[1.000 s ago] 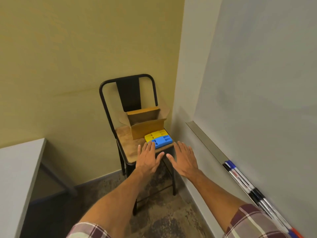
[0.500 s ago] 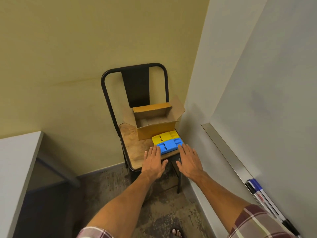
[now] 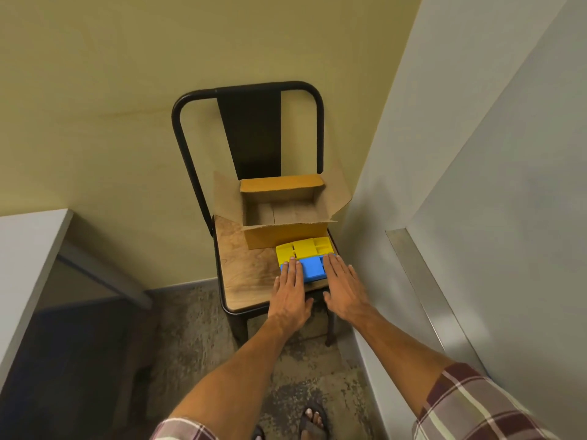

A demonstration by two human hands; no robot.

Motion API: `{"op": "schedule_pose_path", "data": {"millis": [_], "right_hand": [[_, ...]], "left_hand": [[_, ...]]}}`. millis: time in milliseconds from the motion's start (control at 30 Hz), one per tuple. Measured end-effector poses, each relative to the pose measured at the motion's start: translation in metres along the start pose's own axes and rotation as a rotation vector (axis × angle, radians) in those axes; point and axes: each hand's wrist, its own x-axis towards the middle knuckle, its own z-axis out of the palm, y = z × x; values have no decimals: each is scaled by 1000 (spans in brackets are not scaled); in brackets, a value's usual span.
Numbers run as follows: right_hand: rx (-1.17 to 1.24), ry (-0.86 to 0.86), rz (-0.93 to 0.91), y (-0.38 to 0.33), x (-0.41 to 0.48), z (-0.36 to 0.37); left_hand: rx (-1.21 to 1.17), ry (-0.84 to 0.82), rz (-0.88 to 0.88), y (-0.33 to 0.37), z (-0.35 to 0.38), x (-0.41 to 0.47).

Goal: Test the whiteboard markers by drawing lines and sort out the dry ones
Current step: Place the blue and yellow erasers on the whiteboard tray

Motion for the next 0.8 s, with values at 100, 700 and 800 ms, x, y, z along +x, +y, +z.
{"op": "schedule_pose_path", "data": {"millis": [100, 700, 800], "right_hand": [[43, -25, -17, 7, 7, 4], [145, 94, -12, 6, 12, 12], [94, 64, -16, 4, 14, 12]], "left_hand": [[-19, -14, -21, 7, 8, 4], [39, 88, -94, 14, 19, 0], [73, 128, -91, 12, 18, 4]]}}
